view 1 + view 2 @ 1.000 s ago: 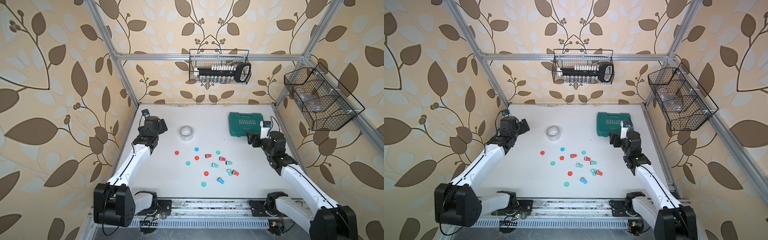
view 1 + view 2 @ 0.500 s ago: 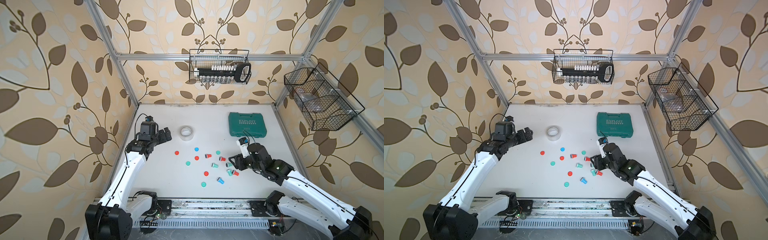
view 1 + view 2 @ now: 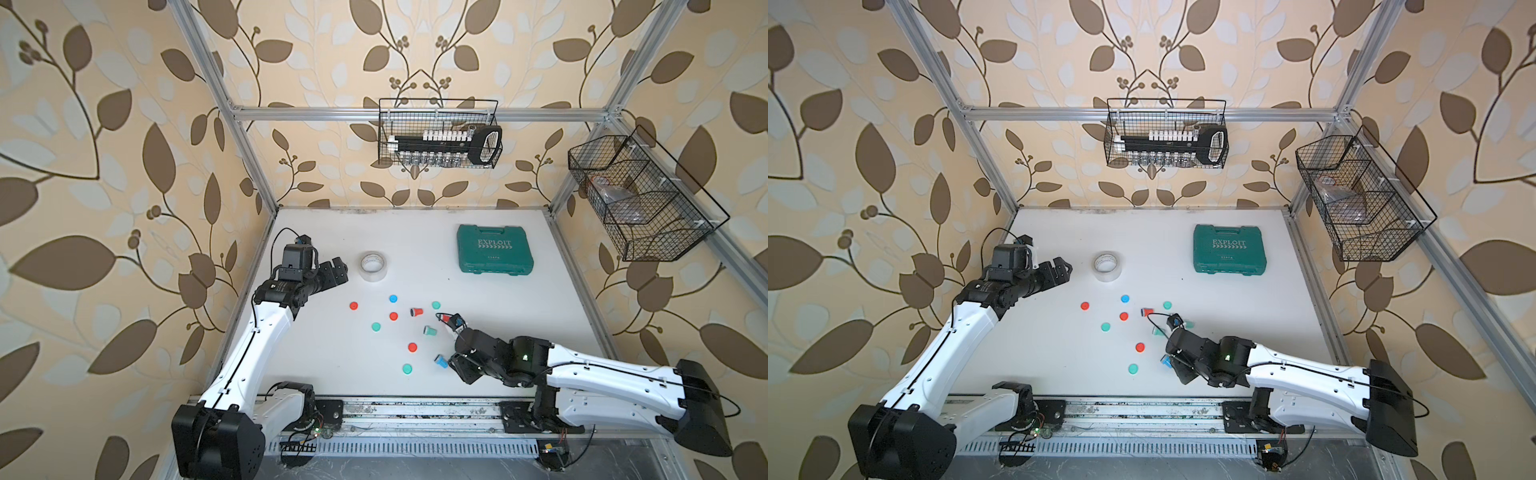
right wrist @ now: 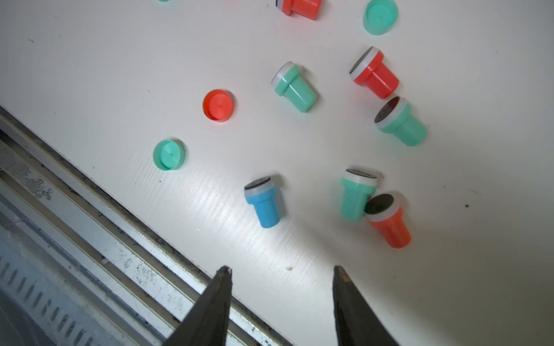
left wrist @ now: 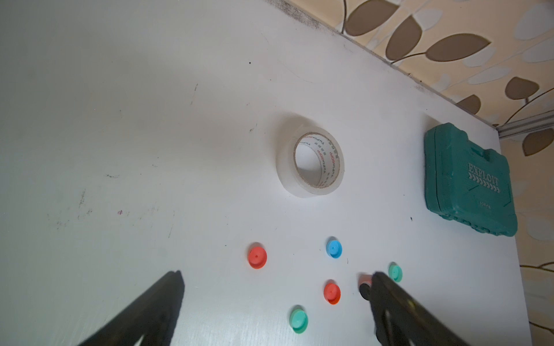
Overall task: Close the stamp cap
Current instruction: Pick up the stamp from the center of the board.
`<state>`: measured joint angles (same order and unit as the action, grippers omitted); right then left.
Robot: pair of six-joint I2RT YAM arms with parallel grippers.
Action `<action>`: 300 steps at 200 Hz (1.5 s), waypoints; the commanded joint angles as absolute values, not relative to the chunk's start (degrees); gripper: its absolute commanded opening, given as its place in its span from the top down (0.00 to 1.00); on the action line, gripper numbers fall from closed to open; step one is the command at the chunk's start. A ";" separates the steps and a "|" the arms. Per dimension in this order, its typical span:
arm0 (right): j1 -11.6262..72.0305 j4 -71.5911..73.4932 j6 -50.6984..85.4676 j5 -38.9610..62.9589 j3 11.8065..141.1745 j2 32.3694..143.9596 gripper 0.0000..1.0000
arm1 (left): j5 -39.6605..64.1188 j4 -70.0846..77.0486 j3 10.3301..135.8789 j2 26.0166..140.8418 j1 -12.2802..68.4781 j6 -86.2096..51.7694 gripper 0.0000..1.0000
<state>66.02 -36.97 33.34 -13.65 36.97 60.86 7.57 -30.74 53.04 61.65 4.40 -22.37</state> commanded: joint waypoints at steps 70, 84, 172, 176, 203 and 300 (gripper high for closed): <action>67.57 -26.78 29.39 -14.08 37.62 74.43 0.56 | 5.75 -31.60 53.22 60.21 3.91 -22.27 0.01; 67.58 -26.12 29.34 -13.59 37.71 75.50 0.56 | 5.58 -31.63 53.31 60.29 3.87 -22.29 0.01; 67.67 -23.93 31.58 -13.83 36.09 79.20 0.60 | 4.96 -31.89 53.37 60.65 3.87 -22.32 0.01; 67.68 -23.66 31.65 -13.91 35.97 79.27 0.60 | 4.91 -31.95 53.41 60.73 3.87 -22.29 0.01; 67.68 -22.30 31.78 -13.89 35.42 80.30 0.63 | 5.01 -31.83 53.41 60.73 3.89 -22.30 0.01; 67.65 -22.59 31.96 -12.94 36.39 83.41 0.76 | 5.87 -31.91 53.43 61.39 3.87 -22.06 0.01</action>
